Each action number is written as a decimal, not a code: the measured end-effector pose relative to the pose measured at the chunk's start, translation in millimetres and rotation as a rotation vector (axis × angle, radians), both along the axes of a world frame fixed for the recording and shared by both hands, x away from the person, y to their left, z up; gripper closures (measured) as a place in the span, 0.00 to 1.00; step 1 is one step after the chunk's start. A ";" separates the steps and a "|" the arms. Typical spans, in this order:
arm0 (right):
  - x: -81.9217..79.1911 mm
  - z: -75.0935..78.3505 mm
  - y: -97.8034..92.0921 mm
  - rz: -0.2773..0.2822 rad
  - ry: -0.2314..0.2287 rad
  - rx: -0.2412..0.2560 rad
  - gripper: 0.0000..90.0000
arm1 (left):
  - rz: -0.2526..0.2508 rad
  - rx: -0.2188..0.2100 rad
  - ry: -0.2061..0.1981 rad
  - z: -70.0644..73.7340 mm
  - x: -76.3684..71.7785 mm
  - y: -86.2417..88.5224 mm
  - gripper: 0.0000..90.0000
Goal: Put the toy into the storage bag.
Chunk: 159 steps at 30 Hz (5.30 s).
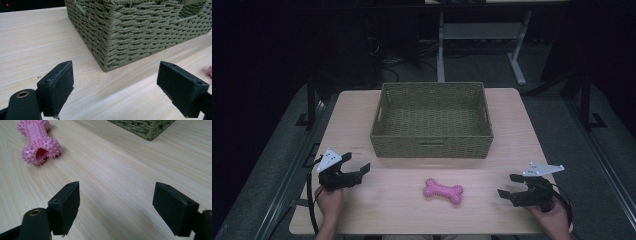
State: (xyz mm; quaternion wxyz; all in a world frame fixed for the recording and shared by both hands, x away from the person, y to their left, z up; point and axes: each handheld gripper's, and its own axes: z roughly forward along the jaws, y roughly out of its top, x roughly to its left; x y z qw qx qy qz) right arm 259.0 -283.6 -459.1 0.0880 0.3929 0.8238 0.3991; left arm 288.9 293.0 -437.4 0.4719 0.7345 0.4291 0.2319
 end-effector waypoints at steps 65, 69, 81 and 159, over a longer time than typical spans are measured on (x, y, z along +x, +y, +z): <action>24.7 57.4 136.0 0.426 0.034 -0.189 0.22 | -0.005 0.004 -0.036 4.8 -6.9 5.8 0.15; 29.3 59.1 148.5 0.461 0.036 -0.203 0.23 | -0.006 0.004 -0.035 4.5 -6.6 5.4 0.15; 36.4 53.3 177.6 0.522 0.054 -0.251 0.24 | 0.000 -0.001 -0.035 5.0 -6.9 7.3 0.15; 55.9 41.7 200.5 0.616 0.147 -0.415 0.65 | 0.016 -0.052 -0.035 6.5 -6.8 15.3 0.15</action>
